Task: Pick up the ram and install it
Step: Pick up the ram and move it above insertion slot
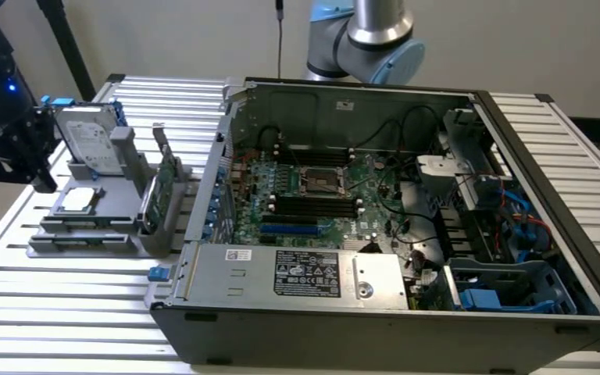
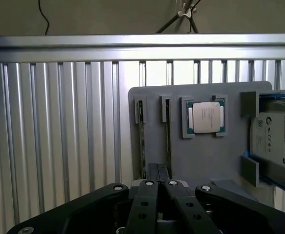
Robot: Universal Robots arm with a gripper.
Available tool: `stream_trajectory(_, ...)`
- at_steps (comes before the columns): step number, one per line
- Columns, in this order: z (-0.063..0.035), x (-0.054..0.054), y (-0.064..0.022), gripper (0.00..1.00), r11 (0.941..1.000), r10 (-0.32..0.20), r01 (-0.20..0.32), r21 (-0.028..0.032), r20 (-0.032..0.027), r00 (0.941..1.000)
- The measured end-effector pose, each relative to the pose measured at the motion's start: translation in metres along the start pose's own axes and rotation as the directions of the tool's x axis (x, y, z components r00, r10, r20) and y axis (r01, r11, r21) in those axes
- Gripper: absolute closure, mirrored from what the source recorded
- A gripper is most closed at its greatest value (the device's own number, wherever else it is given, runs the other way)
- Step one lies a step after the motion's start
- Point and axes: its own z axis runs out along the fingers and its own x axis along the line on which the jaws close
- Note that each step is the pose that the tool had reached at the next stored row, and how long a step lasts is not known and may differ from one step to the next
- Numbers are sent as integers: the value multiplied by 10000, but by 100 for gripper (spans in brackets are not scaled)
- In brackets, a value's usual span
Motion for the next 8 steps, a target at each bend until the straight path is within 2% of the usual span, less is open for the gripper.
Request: stream_trajectory(8,58,50,-1,89,9999,-158,158,3,-11,9999)
